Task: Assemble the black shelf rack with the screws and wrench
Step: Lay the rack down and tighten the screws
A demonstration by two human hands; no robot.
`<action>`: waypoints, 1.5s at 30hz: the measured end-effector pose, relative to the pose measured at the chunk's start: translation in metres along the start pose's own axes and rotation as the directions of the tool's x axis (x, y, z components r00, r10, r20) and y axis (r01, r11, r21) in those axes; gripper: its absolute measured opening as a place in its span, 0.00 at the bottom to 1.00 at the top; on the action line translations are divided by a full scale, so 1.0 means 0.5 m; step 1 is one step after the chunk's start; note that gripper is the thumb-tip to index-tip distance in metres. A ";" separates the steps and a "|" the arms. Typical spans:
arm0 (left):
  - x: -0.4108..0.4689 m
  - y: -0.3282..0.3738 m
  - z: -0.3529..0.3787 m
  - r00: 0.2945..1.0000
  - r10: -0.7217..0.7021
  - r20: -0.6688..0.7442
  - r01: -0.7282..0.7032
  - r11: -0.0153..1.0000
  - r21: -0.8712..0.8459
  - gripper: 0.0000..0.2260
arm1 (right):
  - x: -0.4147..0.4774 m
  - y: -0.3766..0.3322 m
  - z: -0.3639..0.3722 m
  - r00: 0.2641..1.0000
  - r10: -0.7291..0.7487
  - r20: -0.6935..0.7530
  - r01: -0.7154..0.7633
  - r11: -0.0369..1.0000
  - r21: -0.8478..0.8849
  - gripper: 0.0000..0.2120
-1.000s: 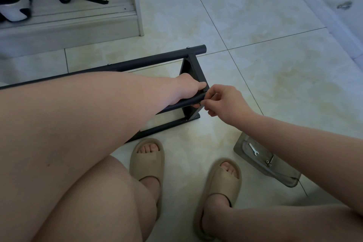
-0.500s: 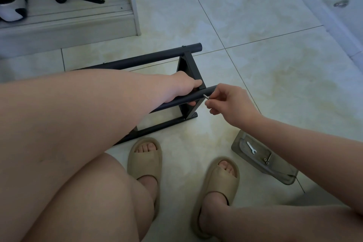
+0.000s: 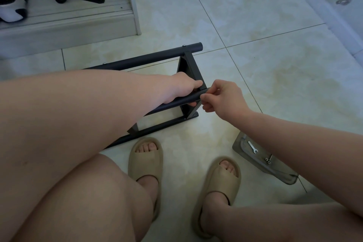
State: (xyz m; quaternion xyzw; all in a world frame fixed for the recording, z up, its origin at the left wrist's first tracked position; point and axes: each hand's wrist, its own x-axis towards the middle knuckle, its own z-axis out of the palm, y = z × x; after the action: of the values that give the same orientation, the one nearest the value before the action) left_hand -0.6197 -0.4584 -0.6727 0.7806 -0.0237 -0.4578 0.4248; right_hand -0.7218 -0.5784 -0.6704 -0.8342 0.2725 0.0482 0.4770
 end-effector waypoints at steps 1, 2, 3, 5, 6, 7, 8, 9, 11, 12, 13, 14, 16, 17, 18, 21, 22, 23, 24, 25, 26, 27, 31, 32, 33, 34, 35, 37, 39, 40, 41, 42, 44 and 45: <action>0.001 0.000 -0.001 1.000 0.001 0.000 -0.001 1.000 -0.002 0.15 | 0.003 -0.002 -0.001 1.000 0.010 0.005 -0.010 1.000 0.003 0.10; 0.002 0.001 -0.003 1.000 0.002 0.002 -0.002 1.000 -0.001 0.15 | 0.006 -0.003 -0.004 1.000 0.007 0.016 -0.007 0.999 -0.033 0.10; 0.002 0.001 -0.004 1.000 0.003 0.005 -0.003 1.000 -0.002 0.16 | 0.009 -0.003 -0.008 1.000 -0.016 0.027 0.019 0.994 -0.110 0.10; 0.003 0.001 -0.005 1.000 0.004 0.014 -0.004 1.000 -0.017 0.16 | 0.010 -0.005 -0.014 0.995 -0.084 0.052 0.095 0.951 -0.295 0.11; 0.002 0.000 -0.004 1.000 0.004 0.015 -0.004 1.000 -0.024 0.16 | 0.009 -0.006 -0.015 0.992 -0.110 0.061 0.124 0.930 -0.345 0.12; 0.001 -0.001 -0.004 1.000 0.005 0.015 -0.005 1.000 -0.029 0.17 | 0.009 -0.005 -0.016 0.989 -0.127 0.071 0.144 0.921 -0.362 0.11; 0.000 -0.002 -0.003 1.000 0.007 0.014 -0.007 0.999 -0.033 0.16 | 0.007 -0.005 -0.015 0.988 -0.134 0.082 0.155 0.921 -0.358 0.10; 0.000 -0.003 -0.002 1.000 0.009 0.012 -0.009 0.999 -0.032 0.16 | 0.007 -0.005 -0.016 0.987 -0.132 0.095 0.157 0.925 -0.345 0.09; 0.000 -0.004 -0.001 1.000 0.010 0.005 -0.009 1.000 -0.025 0.15 | 0.008 -0.008 -0.023 0.985 -0.116 0.128 0.150 0.939 -0.310 0.08; -0.001 -0.003 -0.001 1.000 0.008 0.006 -0.008 1.000 -0.027 0.15 | 0.010 -0.009 -0.027 0.983 -0.110 0.144 0.148 0.944 -0.293 0.08; -0.001 -0.003 -0.001 1.000 0.006 0.008 -0.006 0.999 -0.035 0.15 | 0.011 -0.011 -0.030 0.982 -0.106 0.157 0.147 0.948 -0.281 0.08; -0.002 -0.003 -0.002 1.000 0.002 0.011 -0.001 0.999 -0.044 0.15 | 0.011 -0.011 -0.031 0.981 -0.102 0.165 0.145 0.950 -0.276 0.08; -0.003 -0.001 -0.003 1.000 -0.009 0.013 0.010 0.999 -0.051 0.14 | 0.009 -0.010 -0.027 0.984 -0.096 0.147 0.133 0.954 -0.268 0.07; -0.003 -0.001 -0.003 1.000 -0.015 0.013 0.016 0.999 -0.049 0.13 | 0.007 -0.008 -0.024 0.988 -0.088 0.128 0.118 0.961 -0.251 0.07; -0.003 0.000 -0.003 1.000 -0.022 0.014 0.022 0.999 -0.046 0.12 | 0.005 -0.005 -0.021 0.991 -0.074 0.108 0.096 0.971 -0.218 0.07; -0.004 0.004 -0.003 0.999 -0.040 0.017 0.041 0.998 -0.052 0.12 | 0.003 0.000 -0.013 0.998 0.001 0.068 0.002 0.998 -0.057 0.09; -0.004 0.005 -0.003 0.999 -0.042 0.020 0.043 0.998 -0.055 0.11 | 0.003 0.001 -0.011 0.998 0.025 0.062 -0.024 1.000 -0.015 0.09; -0.004 0.006 -0.002 0.999 -0.039 0.023 0.040 0.998 -0.052 0.10 | 0.003 0.002 -0.009 0.998 0.037 0.056 -0.037 0.999 0.000 0.09; -0.005 0.007 -0.002 0.999 -0.034 0.026 0.035 0.999 -0.040 0.08 | 0.004 0.002 -0.008 0.998 0.041 0.052 -0.041 0.999 -0.010 0.09; -0.006 0.007 -0.001 0.999 -0.023 0.032 0.024 1.000 -0.015 0.08 | 0.004 0.002 -0.006 0.998 0.041 0.049 -0.040 0.999 -0.030 0.09; -0.006 0.007 -0.001 0.999 -0.009 0.041 0.009 1.000 0.017 0.09 | 0.004 0.001 -0.004 0.998 0.042 0.047 -0.040 0.998 -0.046 0.09; -0.005 0.006 0.000 0.999 0.002 0.049 -0.005 0.999 0.048 0.11 | 0.005 0.001 -0.004 0.998 0.046 0.048 -0.044 0.998 -0.051 0.09; -0.002 0.001 -0.004 0.998 0.024 0.055 -0.028 0.997 0.066 0.11 | 0.010 -0.004 -0.007 0.996 0.053 0.074 -0.050 0.998 -0.041 0.09; 0.000 -0.001 -0.005 0.998 0.026 0.051 -0.029 0.998 0.050 0.11 | 0.011 -0.004 -0.010 0.995 0.050 0.088 -0.048 0.998 -0.029 0.09; 0.001 -0.003 -0.006 0.999 0.019 0.043 -0.020 1.000 0.009 0.09 | 0.012 -0.004 -0.014 0.993 0.046 0.108 -0.045 0.999 -0.017 0.09; 0.000 -0.004 -0.007 0.999 0.007 0.033 -0.006 0.999 -0.038 0.09 | 0.014 -0.003 -0.019 0.990 0.040 0.135 -0.039 0.999 -0.012 0.08; 0.000 -0.005 -0.007 1.000 -0.005 0.027 0.007 0.998 -0.069 0.10 | 0.016 -0.003 -0.025 0.986 0.032 0.161 -0.029 0.999 -0.021 0.07; 0.001 -0.006 -0.008 0.999 -0.019 0.027 0.022 0.995 -0.093 0.13 | 0.020 -0.003 -0.031 0.982 0.019 0.190 -0.006 0.998 -0.069 0.07; 0.002 -0.005 -0.008 0.999 -0.022 0.027 0.025 0.994 -0.104 0.14 | 0.024 -0.002 -0.028 0.986 -0.003 0.167 0.024 0.992 -0.127 0.07; 0.002 -0.004 -0.007 0.999 -0.028 0.030 0.031 0.994 -0.105 0.13 | 0.025 -0.001 -0.025 0.990 -0.015 0.143 0.037 0.987 -0.154 0.07; 0.002 -0.004 -0.007 0.999 -0.034 0.036 0.038 0.994 -0.104 0.11 | 0.025 0.001 -0.022 0.993 -0.021 0.120 0.042 0.984 -0.176 0.08; 0.002 -0.003 -0.006 0.998 -0.041 0.043 0.045 0.994 -0.105 0.09 | 0.025 0.003 -0.020 0.995 -0.019 0.102 0.037 0.982 -0.186 0.09; 0.000 -0.003 -0.009 0.998 -0.048 0.052 0.053 0.994 -0.101 0.09 | 0.027 0.010 -0.019 0.997 0.003 0.076 0.012 0.981 -0.194 0.11; -0.002 -0.003 -0.010 0.997 -0.049 0.055 0.054 0.995 -0.089 0.10 | 0.027 0.013 -0.021 0.998 0.009 0.063 0.004 0.979 -0.206 0.13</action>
State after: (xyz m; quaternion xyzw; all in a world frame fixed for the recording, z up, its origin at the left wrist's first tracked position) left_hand -0.6169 -0.4538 -0.6719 0.7485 0.0060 -0.4899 0.4470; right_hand -0.7156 -0.5949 -0.6742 -0.8769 0.2516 0.1031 0.3963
